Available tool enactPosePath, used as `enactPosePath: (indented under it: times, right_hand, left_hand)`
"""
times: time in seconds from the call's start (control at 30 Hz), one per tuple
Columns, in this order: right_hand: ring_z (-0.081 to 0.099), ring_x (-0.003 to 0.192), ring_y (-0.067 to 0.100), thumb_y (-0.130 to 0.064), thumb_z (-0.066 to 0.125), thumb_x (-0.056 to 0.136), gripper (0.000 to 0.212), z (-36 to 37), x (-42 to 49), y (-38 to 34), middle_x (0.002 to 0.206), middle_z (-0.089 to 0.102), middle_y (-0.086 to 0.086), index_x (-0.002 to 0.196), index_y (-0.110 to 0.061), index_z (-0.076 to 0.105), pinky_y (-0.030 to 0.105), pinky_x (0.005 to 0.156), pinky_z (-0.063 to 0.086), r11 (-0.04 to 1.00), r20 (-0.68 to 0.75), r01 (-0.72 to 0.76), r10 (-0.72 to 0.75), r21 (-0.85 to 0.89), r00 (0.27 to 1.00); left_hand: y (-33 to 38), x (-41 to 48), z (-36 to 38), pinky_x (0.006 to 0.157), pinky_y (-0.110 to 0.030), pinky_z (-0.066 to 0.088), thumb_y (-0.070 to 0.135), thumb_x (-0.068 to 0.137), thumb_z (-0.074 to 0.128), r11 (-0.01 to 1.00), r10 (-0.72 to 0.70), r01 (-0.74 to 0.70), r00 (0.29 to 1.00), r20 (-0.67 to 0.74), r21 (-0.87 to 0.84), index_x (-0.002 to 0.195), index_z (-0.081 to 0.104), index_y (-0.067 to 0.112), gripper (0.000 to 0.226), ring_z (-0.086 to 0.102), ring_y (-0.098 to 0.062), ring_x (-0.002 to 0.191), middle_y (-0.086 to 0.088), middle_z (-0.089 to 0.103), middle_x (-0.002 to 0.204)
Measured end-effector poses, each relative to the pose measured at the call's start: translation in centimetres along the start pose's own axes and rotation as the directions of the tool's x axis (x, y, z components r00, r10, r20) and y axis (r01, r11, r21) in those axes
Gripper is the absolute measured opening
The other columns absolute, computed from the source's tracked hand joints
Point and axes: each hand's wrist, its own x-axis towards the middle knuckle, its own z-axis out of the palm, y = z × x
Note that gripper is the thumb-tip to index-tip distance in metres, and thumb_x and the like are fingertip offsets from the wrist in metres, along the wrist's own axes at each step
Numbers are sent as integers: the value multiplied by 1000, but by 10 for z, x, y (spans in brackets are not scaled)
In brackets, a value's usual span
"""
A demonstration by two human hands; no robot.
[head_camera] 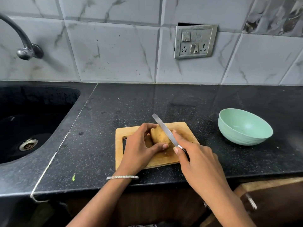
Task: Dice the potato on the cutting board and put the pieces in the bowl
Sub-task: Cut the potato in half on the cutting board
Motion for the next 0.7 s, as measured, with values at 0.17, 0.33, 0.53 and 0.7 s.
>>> enactPosePath:
  times: [0.17,0.33,0.53,0.7]
  right_hand:
    - [61,108,22,-43,34,106,51,-5,-5,-10,119,66,-8,154,-53,19,34,74,39,997,6,20,-19,-74,1000]
    - [59,111,27,-38,29,108,55,-8,-10,-20,129,58,-8,156,-52,7,38,76,40,995,45,10,-6,-96,999]
    - [62,109,25,-24,37,107,61,5,-2,-22,123,61,-4,159,-41,10,34,69,36,987,-13,8,-10,-162,1000]
    - [65,108,26,-21,44,106,58,16,20,-26,119,66,1,158,-34,24,33,69,44,992,-80,25,-35,-122,996]
  left_hand:
    - [-3,1,1,97,-31,52,39,63,90,1000,0,-1,1000,-6,-9,119,61,25,65,63,-1,105,19,67,110]
    - [-7,2,3,101,-33,51,44,61,89,1000,-10,10,1000,-14,-26,119,63,31,65,60,1,113,21,64,119]
    - [-11,5,5,104,-34,48,35,58,92,997,-39,39,999,0,-72,122,64,27,70,59,-1,117,13,63,127]
    - [-11,6,6,102,-37,49,60,48,88,995,-38,38,999,5,-91,123,64,24,87,61,-2,115,16,65,122]
